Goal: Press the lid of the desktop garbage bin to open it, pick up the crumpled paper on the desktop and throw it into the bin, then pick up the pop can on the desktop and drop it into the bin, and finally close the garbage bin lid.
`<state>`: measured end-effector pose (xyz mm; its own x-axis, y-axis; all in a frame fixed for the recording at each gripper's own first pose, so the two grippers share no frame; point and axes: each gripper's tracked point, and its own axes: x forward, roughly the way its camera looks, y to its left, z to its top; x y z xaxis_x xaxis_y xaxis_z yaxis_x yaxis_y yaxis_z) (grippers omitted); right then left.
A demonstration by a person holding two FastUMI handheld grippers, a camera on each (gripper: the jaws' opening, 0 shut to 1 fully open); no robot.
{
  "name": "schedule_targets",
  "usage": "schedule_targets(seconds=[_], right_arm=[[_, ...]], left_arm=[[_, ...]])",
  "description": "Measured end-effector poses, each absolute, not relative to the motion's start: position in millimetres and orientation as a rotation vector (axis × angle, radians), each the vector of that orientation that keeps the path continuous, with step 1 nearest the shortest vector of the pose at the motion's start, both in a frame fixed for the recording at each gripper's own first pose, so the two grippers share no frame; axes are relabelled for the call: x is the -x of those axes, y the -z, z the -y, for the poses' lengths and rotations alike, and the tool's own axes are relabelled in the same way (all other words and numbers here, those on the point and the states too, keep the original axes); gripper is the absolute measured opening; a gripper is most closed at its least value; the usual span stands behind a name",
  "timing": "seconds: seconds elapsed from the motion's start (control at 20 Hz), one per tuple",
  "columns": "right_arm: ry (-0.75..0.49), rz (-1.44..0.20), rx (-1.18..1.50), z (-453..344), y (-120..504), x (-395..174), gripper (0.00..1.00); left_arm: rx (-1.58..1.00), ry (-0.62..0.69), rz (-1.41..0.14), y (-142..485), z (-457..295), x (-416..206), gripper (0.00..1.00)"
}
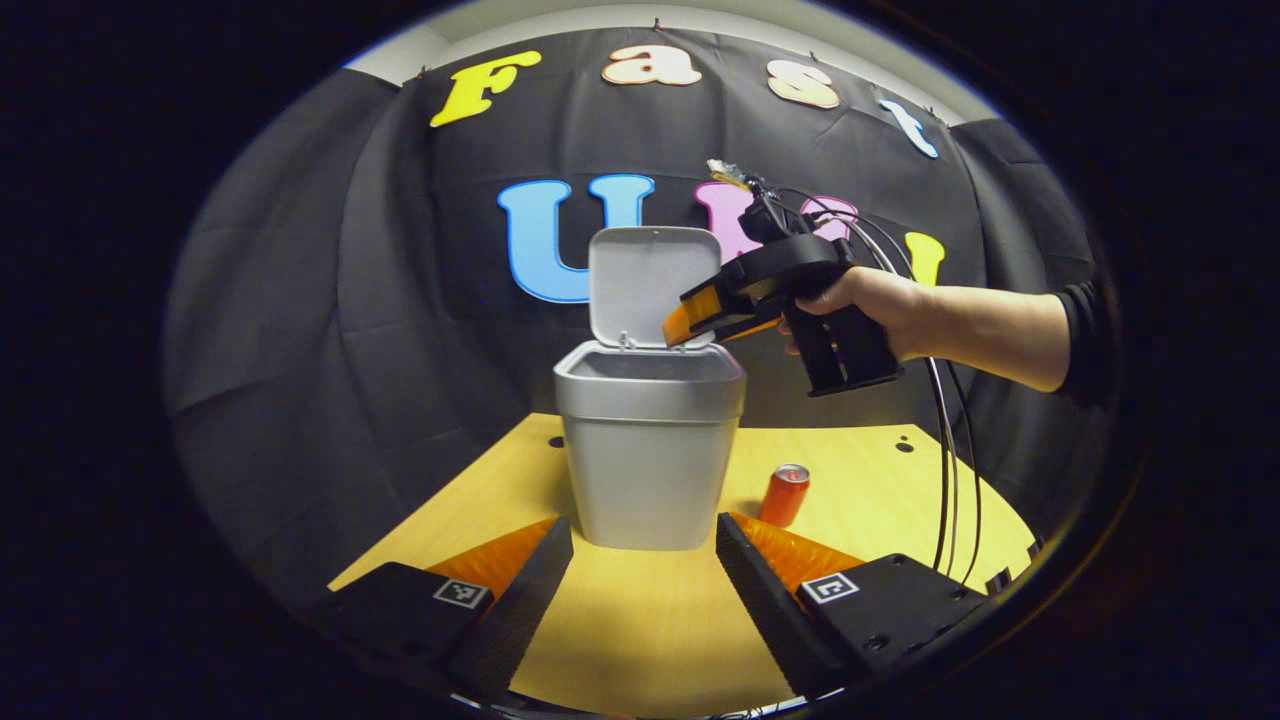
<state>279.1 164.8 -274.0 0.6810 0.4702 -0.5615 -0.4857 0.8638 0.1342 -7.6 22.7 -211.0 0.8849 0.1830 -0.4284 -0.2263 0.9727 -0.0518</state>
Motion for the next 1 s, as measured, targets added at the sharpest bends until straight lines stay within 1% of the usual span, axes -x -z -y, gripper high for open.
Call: schedule_targets(seconds=[0.05, 0.2, 0.35, 0.5, 0.65, 0.8, 1.0], right_arm=[[-0.501, -0.600, 0.025, -146.0, 270.8, -277.6, 1.00], [-0.385, -0.552, 0.011, -80.8, 264.6, -266.9, 1.00], [-0.228, -0.475, 0.096, -2.4, 260.0, -251.7, 1.00], [-0.103, -0.424, 0.107, 61.7, 253.7, -221.8, 1.00], [-0.003, -0.385, 0.094, 112.7, 249.5, -186.8, 1.00], [0.086, -0.397, 0.113, 155.2, 253.9, -150.5, 0.99], [0.159, -0.420, 0.054, 183.2, 256.2, -103.1, 0.99]], left_arm=[[0.103, -0.174, -0.444, 218.5, -13.4, -0.8, 0.99], [0.081, -0.085, -0.458, 236.9, 7.9, -27.6, 0.99], [0.079, -0.002, -0.476, 261.6, 32.3, -55.7, 0.99], [0.091, 0.077, -0.504, 286.3, 60.3, -84.2, 0.99], [0.062, 0.136, -0.536, 314.7, 82.6, -112.4, 0.99], [0.060, 0.174, -0.561, 343.1, 100.6, -141.7, 1.00], [0.059, 0.169, -0.580, 379.0, 114.0, -184.0, 1.00]])
